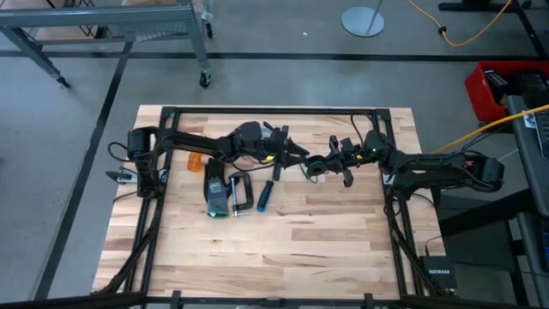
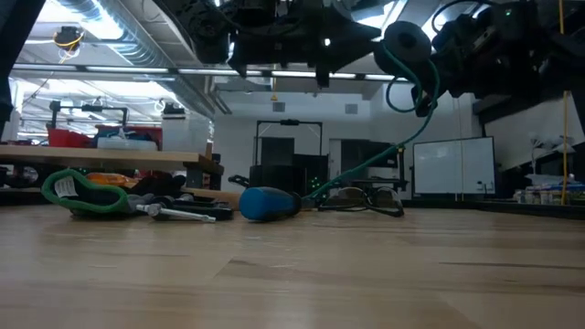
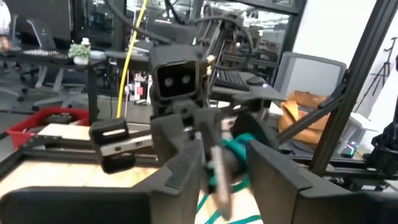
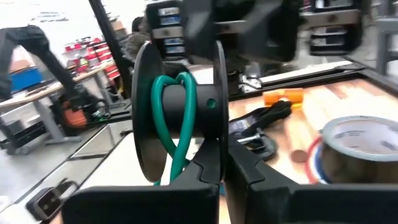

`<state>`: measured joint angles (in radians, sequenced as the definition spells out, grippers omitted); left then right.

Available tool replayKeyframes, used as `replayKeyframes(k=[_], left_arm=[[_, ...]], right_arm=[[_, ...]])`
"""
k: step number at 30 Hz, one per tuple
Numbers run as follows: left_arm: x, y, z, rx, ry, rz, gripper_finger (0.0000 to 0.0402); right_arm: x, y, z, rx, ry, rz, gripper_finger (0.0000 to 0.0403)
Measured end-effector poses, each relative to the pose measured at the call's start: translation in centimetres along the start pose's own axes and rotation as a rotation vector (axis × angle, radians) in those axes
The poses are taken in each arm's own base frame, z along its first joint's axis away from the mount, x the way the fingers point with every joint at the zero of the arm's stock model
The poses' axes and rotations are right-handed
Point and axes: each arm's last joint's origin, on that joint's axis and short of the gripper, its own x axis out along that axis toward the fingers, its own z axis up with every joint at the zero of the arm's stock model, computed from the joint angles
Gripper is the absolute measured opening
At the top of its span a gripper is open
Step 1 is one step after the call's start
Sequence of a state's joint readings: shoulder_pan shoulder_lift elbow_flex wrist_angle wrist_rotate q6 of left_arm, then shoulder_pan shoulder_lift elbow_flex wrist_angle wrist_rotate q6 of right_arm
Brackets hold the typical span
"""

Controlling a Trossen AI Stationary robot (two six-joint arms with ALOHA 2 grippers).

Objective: Coil cords
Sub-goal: Coil the wire in the cable spool

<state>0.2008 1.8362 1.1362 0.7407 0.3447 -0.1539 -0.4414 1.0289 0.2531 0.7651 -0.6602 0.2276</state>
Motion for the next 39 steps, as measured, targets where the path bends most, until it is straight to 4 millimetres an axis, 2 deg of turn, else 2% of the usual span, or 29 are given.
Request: replayKeyframes(k=[5, 12, 16, 25, 29, 33, 39], left_arm=[[-0.6, -0.2, 1.4, 0.038, -0.02, 0.004, 0.0132], [-1.0, -0.7, 2.3, 0.218, -0.017, 0.015, 0.0126], [-0.7, -1.5, 1.7, 0.311, 0.026, 0.039, 0.0125], [-0.1, -3.4, 1.2, 0.623, 0.113, 0.36, 0.0125], [0.2, -3.5, 0.9, 0.643, 0.112, 0.397, 0.0125], [0.9, -3.1, -0.3, 0.64, 0.085, 0.405, 0.0125], [1.9, -2.7, -1.3, 0.642, -0.043, 0.429, 0.0125]], right_arm=[[-0.6, -0.8, 0.8, -0.021, -0.048, -0.091, 0.0002], [-1.2, -1.9, 4.1, -0.111, -0.15, -0.168, 0.0001], [-1.2, -2.1, 6.1, -0.145, -0.211, -0.232, 0.0001], [-0.9, -2.0, 8.8, -0.192, -0.29, -0.278, 0.0001], [-0.9, -1.9, 9.5, -0.205, -0.306, -0.274, 0.0001], [-0.8, -1.9, 9.9, -0.212, -0.32, -0.281, 0.0002], [-0.8, -1.9, 10.2, -0.217, -0.335, -0.294, 0.0002]])
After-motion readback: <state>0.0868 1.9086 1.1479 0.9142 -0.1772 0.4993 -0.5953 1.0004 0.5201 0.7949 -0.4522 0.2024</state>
